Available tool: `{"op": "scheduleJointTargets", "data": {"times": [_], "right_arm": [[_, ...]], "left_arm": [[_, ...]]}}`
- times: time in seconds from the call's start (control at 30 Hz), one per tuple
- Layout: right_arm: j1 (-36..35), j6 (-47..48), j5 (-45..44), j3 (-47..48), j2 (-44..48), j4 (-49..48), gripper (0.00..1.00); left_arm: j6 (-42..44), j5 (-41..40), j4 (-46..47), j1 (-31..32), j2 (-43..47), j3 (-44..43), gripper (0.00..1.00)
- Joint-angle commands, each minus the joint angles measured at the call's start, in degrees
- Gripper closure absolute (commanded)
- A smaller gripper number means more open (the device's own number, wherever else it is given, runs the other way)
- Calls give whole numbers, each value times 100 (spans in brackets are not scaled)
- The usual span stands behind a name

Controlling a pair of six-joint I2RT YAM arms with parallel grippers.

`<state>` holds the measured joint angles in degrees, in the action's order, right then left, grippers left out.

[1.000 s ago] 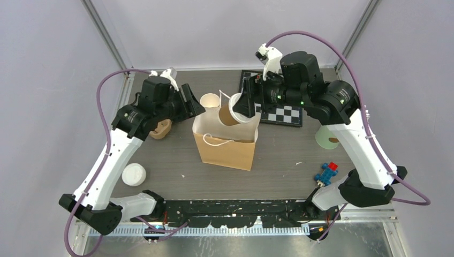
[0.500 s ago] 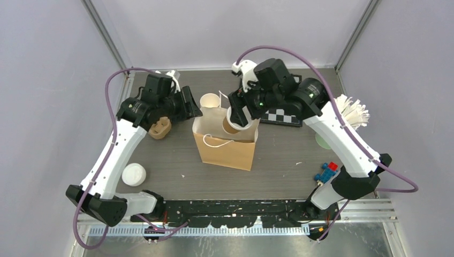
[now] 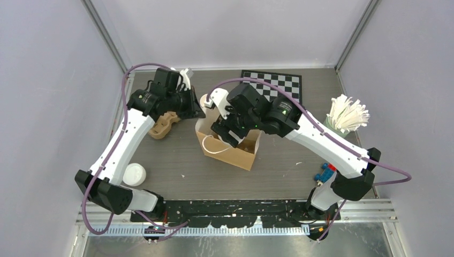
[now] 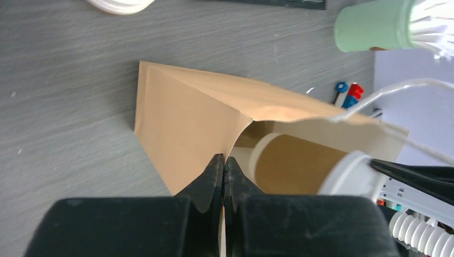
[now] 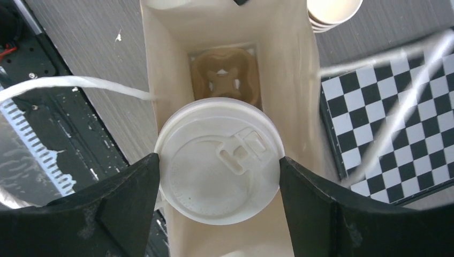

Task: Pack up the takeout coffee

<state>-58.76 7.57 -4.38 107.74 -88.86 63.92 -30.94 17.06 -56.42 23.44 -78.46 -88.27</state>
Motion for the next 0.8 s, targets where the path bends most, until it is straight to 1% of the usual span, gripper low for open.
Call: {"op": "scheduleJointTargets", "data": {"times": [0.0,0.07,0.17,0.23,0.27,0.37,0.43,0.5,0.57,0.63,0.77], "right_arm": [[-10,521,-291,-285,279,-842,23],[-11,680,-260,-440,290,-1013,23],[-5,816,-228,-522,250,-1037,24],[-9,864,-189,-694,282,-1059,24],[-19,887,-178,-793,298,-1063,24],[-62,947,-143,-1063,415,-1094,24],[-105,1009,-62,-1210,526,-1101,24],[-178,1028,-9,-1297,604,-1100,24],[-274,1026,-3,-1345,651,-1071,24],[-357,1005,-84,-1409,689,-1077,24],[-423,1032,-256,-1551,714,-1216,24]], "left_arm": [[160,811,1243,-33,320,195,100],[104,958,1476,-28,376,405,100],[149,1012,1569,-31,480,625,100],[163,846,1668,-30,635,803,100],[147,708,1622,-31,691,857,98],[150,464,1212,-33,745,791,82],[131,199,858,-33,825,730,65],[233,78,549,-33,915,654,53],[302,-60,169,-32,996,542,49],[403,88,-91,-33,1039,505,45],[471,529,-107,-30,1189,848,41]]}}
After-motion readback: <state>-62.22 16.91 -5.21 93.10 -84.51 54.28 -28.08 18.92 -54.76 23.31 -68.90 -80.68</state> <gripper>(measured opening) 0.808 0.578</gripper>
